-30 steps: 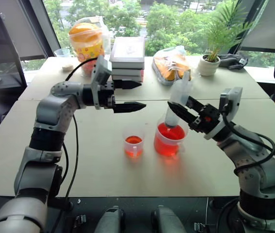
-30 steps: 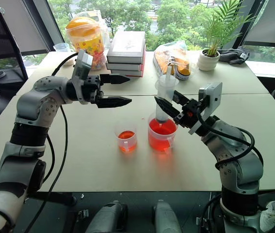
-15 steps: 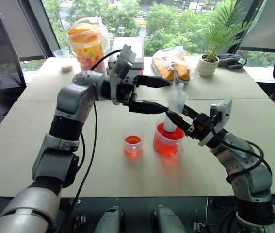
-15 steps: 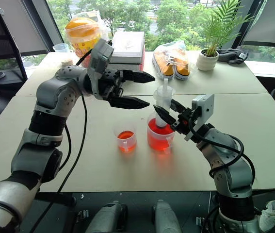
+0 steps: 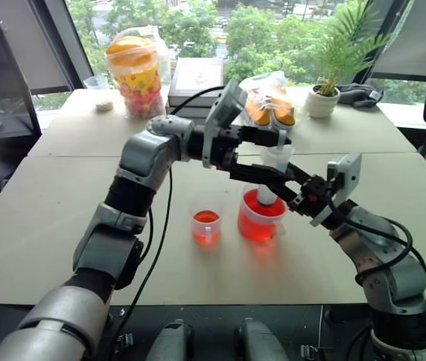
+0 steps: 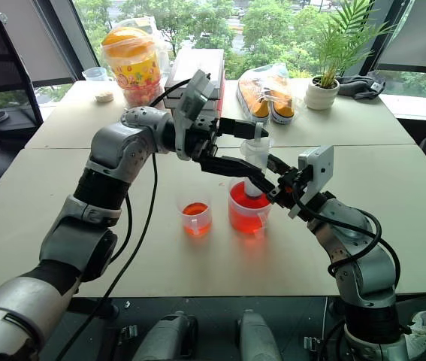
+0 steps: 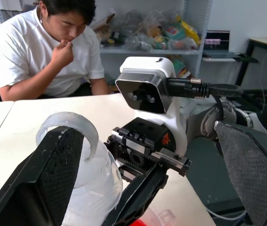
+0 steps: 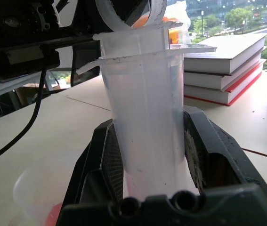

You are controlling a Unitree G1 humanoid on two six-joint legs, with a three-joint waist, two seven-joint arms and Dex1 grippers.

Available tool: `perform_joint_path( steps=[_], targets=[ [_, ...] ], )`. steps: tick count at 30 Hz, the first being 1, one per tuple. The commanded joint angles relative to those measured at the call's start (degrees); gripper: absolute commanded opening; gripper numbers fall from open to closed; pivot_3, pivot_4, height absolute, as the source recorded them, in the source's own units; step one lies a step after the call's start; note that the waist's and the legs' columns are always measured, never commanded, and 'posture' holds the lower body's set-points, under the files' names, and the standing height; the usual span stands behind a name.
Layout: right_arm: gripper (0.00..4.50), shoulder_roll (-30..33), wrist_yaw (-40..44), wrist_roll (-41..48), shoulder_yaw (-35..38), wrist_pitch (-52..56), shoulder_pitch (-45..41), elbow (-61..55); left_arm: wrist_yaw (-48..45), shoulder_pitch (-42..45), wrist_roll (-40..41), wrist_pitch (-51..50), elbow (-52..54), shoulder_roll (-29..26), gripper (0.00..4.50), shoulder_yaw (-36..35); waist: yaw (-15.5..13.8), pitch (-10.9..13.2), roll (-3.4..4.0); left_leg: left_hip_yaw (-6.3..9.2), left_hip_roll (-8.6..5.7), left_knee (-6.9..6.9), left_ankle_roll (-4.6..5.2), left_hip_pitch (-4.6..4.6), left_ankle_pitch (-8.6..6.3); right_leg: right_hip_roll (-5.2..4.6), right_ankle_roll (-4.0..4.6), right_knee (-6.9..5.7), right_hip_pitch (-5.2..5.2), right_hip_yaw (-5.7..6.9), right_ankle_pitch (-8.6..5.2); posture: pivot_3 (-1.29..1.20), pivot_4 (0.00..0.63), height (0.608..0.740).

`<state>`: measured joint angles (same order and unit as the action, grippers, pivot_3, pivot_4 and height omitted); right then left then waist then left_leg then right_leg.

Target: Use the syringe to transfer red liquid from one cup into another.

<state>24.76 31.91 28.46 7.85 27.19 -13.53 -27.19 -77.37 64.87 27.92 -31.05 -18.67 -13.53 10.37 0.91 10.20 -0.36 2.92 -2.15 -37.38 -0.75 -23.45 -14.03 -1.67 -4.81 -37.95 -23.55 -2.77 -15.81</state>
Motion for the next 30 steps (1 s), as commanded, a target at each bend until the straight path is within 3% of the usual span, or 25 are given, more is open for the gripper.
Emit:
perform_joint_path(
  steps=[1,5,11,30],
  targets=[
    [1.44,0.58,-0.06,1.02,0.28,-0.73,-0.61,-3.14,0.47,1.76,-0.71,1.29,-0.48,0.67,4.5,-0.35,-0.03,0.0,0.0,0.0,0.0,0.0,0.0,0.0,0.0,0.0,0.0,0.0,0.0,0.0,0.0,0.0,0.15,0.74],
    [1.44,0.83,-0.16,1.17,0.2,-0.48,-0.63,-3.21,0.85,2.24,-0.4,0.84,-1.1,1.76,3.18,-0.82,-0.1,0.0,0.0,0.0,0.0,0.0,0.0,0.0,0.0,0.0,0.0,0.0,0.0,0.0,0.0,0.0,0.15,0.74],
    [1.44,1.3,0.1,1.28,-0.22,-0.06,0.04,-3.51,1.49,2.68,0.05,0.13,-1.05,2.43,0.16,-1.72,-0.1,0.0,0.0,0.01,0.0,0.0,0.0,0.0,0.0,0.01,0.0,0.0,0.0,0.0,0.0,0.0,0.15,0.74],
    [1.44,2.97,1.22,3.59,-1.84,2.93,1.63,-2.52,4.02,9.87,-0.36,4.97,-7.02,1.92,0.07,-6.49,-0.08,0.01,-0.01,0.01,-0.01,-0.01,0.0,0.01,0.0,0.01,-0.01,-0.01,0.01,0.0,0.0,0.0,0.15,0.74]
  ],
)
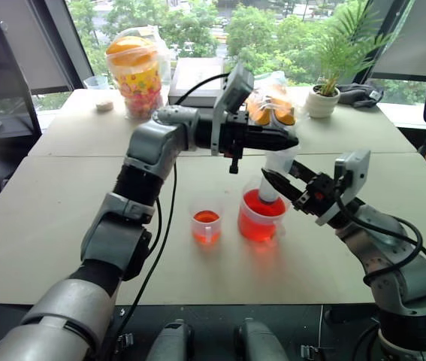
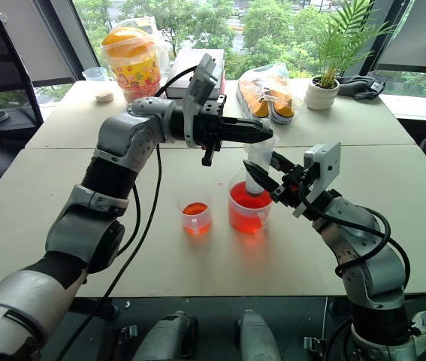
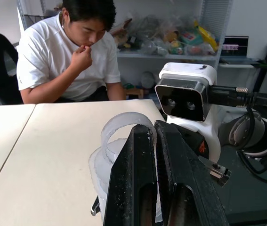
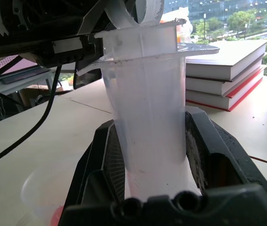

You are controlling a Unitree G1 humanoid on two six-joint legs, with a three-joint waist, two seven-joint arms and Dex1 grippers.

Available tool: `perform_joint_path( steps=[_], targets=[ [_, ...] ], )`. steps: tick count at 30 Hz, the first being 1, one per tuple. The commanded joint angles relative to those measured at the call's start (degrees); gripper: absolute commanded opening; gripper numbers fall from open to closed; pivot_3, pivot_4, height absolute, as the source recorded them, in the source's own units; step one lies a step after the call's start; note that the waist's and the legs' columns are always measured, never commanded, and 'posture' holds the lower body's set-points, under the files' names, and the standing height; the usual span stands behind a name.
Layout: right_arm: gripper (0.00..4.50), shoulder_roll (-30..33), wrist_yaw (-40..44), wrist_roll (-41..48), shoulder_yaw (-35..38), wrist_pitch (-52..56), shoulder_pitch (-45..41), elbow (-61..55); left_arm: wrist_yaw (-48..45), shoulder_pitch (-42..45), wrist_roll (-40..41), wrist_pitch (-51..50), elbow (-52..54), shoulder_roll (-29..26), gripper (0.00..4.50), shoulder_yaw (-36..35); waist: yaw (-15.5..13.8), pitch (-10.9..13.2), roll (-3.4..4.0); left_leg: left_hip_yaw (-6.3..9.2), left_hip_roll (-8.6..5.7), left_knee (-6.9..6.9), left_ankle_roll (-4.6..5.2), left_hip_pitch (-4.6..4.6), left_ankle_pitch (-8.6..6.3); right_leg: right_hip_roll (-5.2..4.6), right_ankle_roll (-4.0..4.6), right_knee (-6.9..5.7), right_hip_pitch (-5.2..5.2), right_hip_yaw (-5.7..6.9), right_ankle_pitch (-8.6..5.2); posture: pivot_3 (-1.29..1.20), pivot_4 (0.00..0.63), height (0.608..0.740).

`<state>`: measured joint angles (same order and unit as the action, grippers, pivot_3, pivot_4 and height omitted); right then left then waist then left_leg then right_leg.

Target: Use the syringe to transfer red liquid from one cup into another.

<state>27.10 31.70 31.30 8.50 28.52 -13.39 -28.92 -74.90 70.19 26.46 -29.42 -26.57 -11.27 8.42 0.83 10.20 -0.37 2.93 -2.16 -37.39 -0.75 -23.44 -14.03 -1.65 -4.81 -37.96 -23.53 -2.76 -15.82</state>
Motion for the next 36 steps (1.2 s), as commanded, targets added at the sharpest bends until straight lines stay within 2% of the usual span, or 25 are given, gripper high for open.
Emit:
perform_joint_path(
  steps=[1,12,31,36],
  targets=[
    [1.44,0.67,1.48,0.79,-2.56,1.62,1.57,-0.72,1.74,4.96,1.02,3.69,0.39,-0.42,0.07,-4.74,-0.01,0.0,0.0,0.0,0.0,0.0,0.0,0.0,0.0,0.0,0.0,0.0,0.0,0.0,0.0,0.0,0.15,0.74],
    [1.44,0.84,1.25,1.55,-3.02,2.6,1.81,-0.84,2.31,7.58,0.95,6.53,-3.59,-1.13,0.07,-5.75,-0.03,0.0,-0.01,0.0,0.0,0.01,0.0,0.0,0.0,0.01,0.0,0.0,0.0,0.0,0.0,0.0,0.15,0.74],
    [1.44,0.84,0.73,2.36,-2.99,3.66,0.95,-1.94,2.33,7.59,1.04,6.93,-3.22,-1.13,0.07,-6.07,-0.03,0.0,-0.01,0.0,0.0,0.0,0.0,0.0,0.0,0.02,0.0,0.0,0.0,0.0,0.0,0.0,0.15,0.74],
    [1.44,1.51,0.16,3.36,-1.9,4.79,-1.77,-3.12,1.41,5.55,0.67,5.4,-2.14,-1.51,0.07,-4.7,0.05,0.0,-0.01,0.0,0.0,0.0,0.0,0.0,0.0,0.02,0.0,-0.01,0.0,0.0,0.0,0.0,0.15,0.74]
  ],
)
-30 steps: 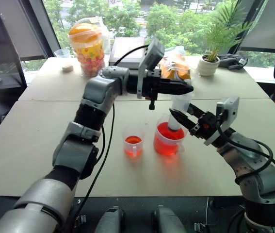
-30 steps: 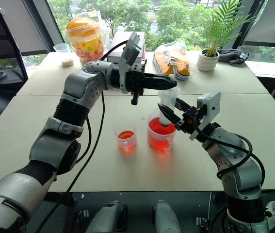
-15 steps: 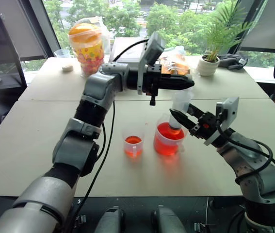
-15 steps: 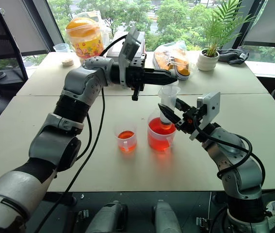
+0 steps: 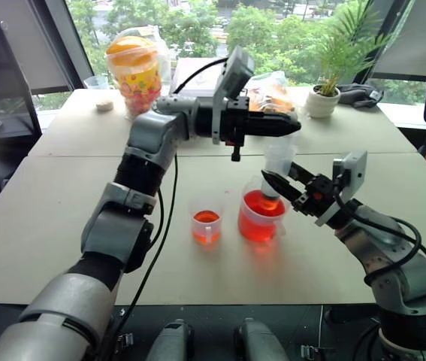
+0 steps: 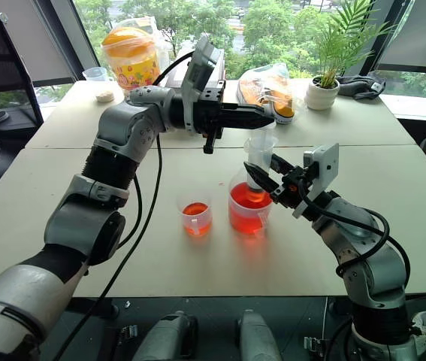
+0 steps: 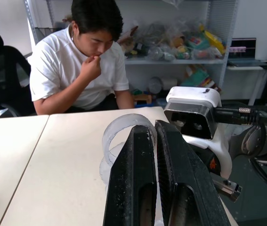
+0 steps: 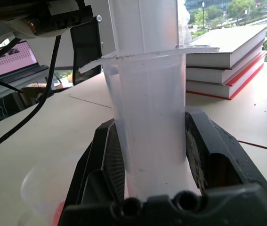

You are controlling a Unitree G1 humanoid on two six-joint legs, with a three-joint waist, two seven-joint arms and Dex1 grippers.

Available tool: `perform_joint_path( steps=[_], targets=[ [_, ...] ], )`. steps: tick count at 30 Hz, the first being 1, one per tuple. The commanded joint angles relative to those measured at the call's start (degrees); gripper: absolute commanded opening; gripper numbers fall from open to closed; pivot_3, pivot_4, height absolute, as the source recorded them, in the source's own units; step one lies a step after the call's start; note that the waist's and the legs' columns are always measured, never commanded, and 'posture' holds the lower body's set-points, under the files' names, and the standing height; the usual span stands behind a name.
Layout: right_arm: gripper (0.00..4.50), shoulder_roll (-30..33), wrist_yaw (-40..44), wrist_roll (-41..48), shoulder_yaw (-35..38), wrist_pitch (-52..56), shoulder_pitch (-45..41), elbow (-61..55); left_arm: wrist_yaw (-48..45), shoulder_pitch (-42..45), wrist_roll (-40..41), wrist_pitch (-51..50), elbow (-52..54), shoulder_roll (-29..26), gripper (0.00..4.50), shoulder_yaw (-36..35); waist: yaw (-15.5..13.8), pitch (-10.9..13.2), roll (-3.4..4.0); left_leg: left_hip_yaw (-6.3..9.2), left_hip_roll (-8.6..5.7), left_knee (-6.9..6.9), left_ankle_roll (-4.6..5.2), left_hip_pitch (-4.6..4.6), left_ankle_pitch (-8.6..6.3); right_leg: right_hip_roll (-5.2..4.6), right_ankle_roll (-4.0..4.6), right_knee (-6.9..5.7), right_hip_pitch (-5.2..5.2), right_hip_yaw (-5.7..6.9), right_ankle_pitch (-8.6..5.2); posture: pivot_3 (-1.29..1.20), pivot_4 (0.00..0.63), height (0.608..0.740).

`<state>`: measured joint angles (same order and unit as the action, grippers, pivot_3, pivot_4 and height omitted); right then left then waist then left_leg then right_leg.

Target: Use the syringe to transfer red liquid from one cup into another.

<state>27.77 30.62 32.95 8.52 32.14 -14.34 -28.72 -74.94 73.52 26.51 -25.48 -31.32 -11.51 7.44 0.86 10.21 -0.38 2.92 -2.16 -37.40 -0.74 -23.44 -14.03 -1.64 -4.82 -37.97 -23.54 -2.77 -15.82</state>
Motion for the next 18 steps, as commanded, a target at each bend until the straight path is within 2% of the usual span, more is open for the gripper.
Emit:
perform_joint_path(
  steps=[1,3,10,11,18],
  targets=[
    [1.44,0.96,1.11,1.94,-1.6,1.39,-1.34,-3.42,1.74,1.96,0.33,1.45,2.39,-1.35,0.34,-3.53,0.0,0.0,0.0,0.0,0.0,0.0,0.0,0.0,0.0,-0.01,0.0,0.0,0.0,0.0,0.0,0.0,0.15,0.74],
    [1.44,1.2,0.8,2.46,-0.86,1.86,-2.43,-3.59,1.93,1.5,0.2,0.97,2.32,-1.57,0.93,-3.3,0.03,0.0,0.0,0.01,0.01,0.01,0.0,0.0,0.0,-0.01,0.0,0.0,-0.01,0.0,0.0,0.0,0.15,0.74],
    [1.44,1.73,-0.51,5.0,2.09,4.45,-5.76,-3.94,1.06,-0.87,-0.52,0.98,4.38,-4.25,4.15,-2.86,-0.08,0.0,0.0,0.01,0.0,0.0,0.0,0.0,0.0,-0.03,0.0,0.01,0.0,0.0,0.0,0.0,0.15,0.74],
    [1.44,1.79,-0.54,5.19,2.29,4.66,-5.93,-3.92,0.82,-1.17,-0.59,1.11,4.68,-4.81,4.45,-2.91,-0.06,0.0,0.0,0.01,0.0,0.01,0.0,0.0,0.0,-0.03,0.0,0.01,0.0,0.0,0.0,0.0,0.15,0.74],
    [1.44,2.15,-0.9,6.33,2.98,5.18,-6.43,-3.81,-0.29,-3.48,-0.24,-0.76,7.26,-10.25,4.45,-3.96,0.09,0.0,0.0,0.02,0.02,0.01,0.0,0.01,0.0,-0.01,0.0,-0.03,-0.02,-0.01,0.0,0.0,0.15,0.74]
  ],
)
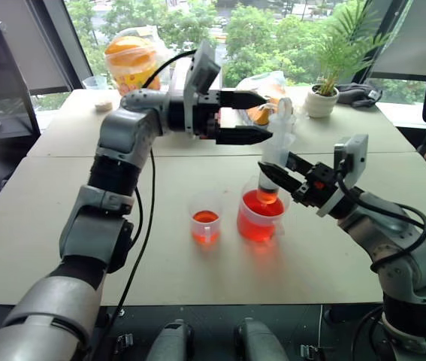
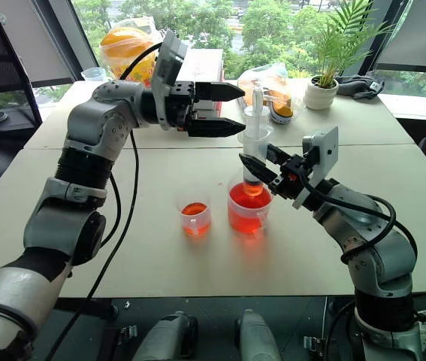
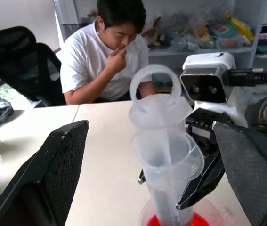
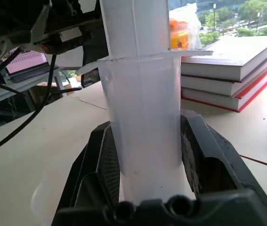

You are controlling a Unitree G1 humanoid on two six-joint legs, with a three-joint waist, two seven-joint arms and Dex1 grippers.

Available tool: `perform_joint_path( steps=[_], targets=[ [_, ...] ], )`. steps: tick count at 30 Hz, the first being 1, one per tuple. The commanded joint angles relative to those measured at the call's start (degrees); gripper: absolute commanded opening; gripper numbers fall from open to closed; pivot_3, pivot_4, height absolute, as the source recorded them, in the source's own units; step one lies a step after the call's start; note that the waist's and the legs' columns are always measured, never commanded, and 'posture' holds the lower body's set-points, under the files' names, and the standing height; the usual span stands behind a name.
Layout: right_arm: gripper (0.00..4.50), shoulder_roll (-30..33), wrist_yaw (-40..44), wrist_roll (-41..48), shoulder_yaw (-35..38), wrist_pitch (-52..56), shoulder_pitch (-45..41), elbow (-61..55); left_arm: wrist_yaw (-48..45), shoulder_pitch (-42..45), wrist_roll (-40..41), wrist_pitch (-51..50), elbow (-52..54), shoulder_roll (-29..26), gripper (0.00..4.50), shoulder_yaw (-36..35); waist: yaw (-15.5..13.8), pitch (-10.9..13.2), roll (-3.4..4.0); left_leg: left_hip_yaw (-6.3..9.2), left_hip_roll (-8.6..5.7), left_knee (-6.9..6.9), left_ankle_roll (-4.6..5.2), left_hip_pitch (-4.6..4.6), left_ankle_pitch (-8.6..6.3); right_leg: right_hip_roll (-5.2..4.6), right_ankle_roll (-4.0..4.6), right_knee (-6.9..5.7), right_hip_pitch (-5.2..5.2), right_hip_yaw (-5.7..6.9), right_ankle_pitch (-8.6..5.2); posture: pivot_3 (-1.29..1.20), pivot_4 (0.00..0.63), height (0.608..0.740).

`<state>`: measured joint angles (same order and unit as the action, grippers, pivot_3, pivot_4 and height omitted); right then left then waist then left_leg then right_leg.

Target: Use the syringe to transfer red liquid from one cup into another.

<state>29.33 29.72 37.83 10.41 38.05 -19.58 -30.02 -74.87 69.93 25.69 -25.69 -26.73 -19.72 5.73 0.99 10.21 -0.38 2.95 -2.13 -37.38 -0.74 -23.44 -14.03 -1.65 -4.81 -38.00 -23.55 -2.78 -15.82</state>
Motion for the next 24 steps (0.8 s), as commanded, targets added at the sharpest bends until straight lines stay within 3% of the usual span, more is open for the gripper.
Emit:
perform_joint_path(
  steps=[1,10,15,24],
  targets=[
    [1.44,0.63,-0.08,1.71,1.18,-0.64,-1.32,-2.59,-0.44,-0.48,0.68,-0.95,3.24,-3.2,4.45,-2.57,-0.06,0.0,0.0,0.0,0.0,-0.02,0.0,0.0,0.0,-0.01,0.0,0.0,0.0,0.0,0.0,0.0,0.15,0.74],
    [1.44,4.02,-0.63,12.68,3.51,5.54,-15.18,-1.55,2.01,-4.37,-0.17,-2.53,3.76,-13.17,4.45,-7.09,0.03,0.01,0.02,0.01,0.01,-0.03,0.0,-0.01,0.0,-0.05,0.0,-0.04,-0.04,0.01,0.0,0.0,0.15,0.74],
    [1.44,0.48,0.78,16.62,-0.07,6.79,-22.09,3.43,3.4,-8.0,0.07,-3.79,6.11,-17.09,4.45,-8.66,0.01,0.01,0.01,0.04,0.02,0.03,0.0,-0.01,0.0,-0.08,0.01,-0.02,-0.05,0.03,0.0,0.0,0.15,0.74],
    [1.44,-5.58,9.78,5.17,-13.84,-2.71,-16.98,10.36,5.76,-12.14,6.52,-13.18,16.7,-20.03,4.45,-12.36,-0.02,0.01,-0.02,0.04,-0.01,-0.03,0.0,-0.1,0.0,-0.14,0.0,0.0,-0.08,0.07,0.0,0.0,0.15,0.74]
  ],
)
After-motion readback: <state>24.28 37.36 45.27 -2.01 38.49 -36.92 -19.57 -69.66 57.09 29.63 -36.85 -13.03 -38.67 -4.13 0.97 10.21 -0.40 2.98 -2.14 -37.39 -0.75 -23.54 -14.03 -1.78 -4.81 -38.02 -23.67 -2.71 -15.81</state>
